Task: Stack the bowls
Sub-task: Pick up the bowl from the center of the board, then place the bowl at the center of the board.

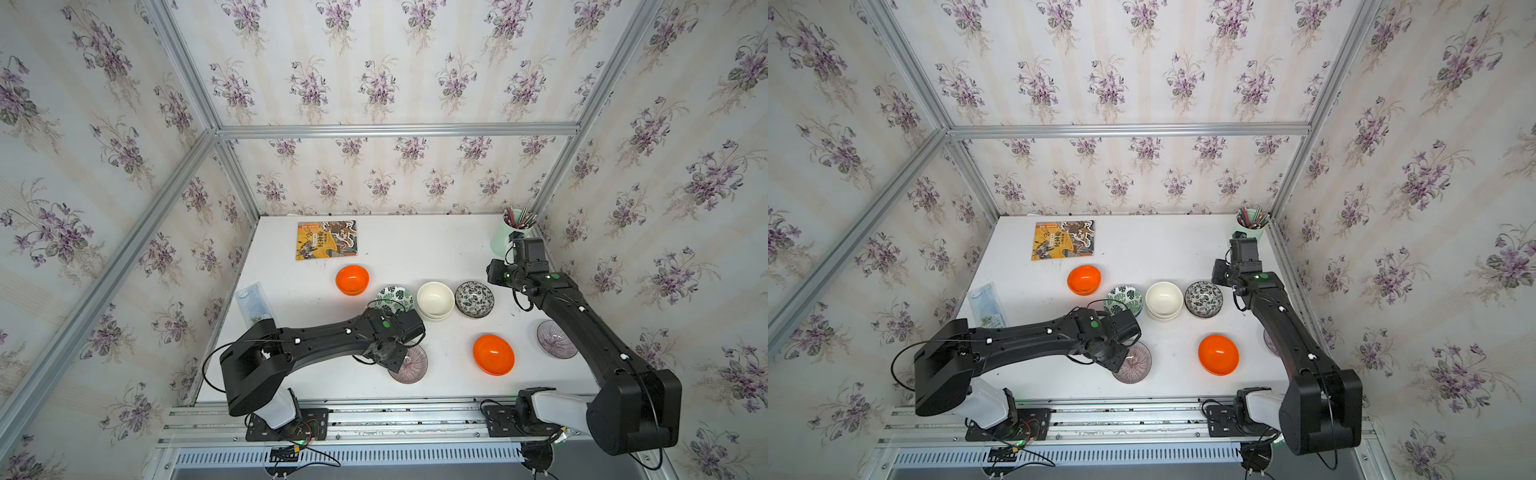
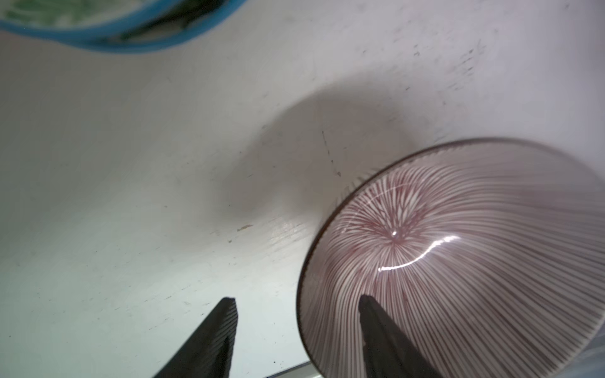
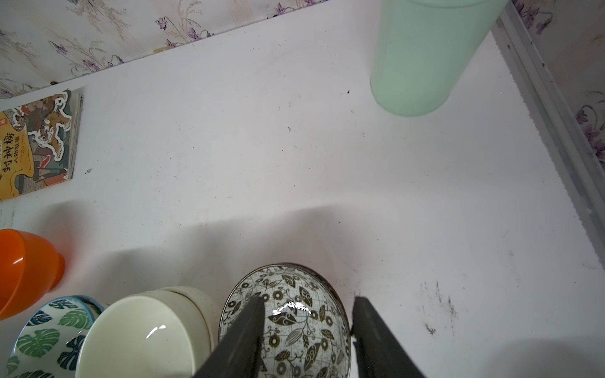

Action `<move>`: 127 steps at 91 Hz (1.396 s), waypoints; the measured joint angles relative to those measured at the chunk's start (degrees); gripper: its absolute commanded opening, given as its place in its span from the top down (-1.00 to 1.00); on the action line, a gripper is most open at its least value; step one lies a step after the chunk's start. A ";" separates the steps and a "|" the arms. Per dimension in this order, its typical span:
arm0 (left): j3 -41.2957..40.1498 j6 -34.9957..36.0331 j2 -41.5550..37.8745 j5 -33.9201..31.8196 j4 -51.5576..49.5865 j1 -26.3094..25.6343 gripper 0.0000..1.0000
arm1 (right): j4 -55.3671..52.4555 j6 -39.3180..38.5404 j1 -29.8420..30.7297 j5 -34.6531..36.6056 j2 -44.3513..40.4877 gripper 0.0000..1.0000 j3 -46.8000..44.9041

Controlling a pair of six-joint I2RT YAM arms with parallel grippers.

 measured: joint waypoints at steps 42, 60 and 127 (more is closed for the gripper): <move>-1.57 -3.23 -0.24 1.51 6.71 2.14 1.00 | 0.24 -0.24 2.08 0.00 1.92 0.08 -0.09; -5.75 -3.78 -6.67 -0.17 4.37 7.80 1.00 | 0.28 -0.39 3.76 0.55 3.34 0.08 0.57; -17.94 -7.50 -24.72 -5.22 2.03 48.89 1.00 | 0.46 -0.17 16.15 4.74 11.63 0.09 7.43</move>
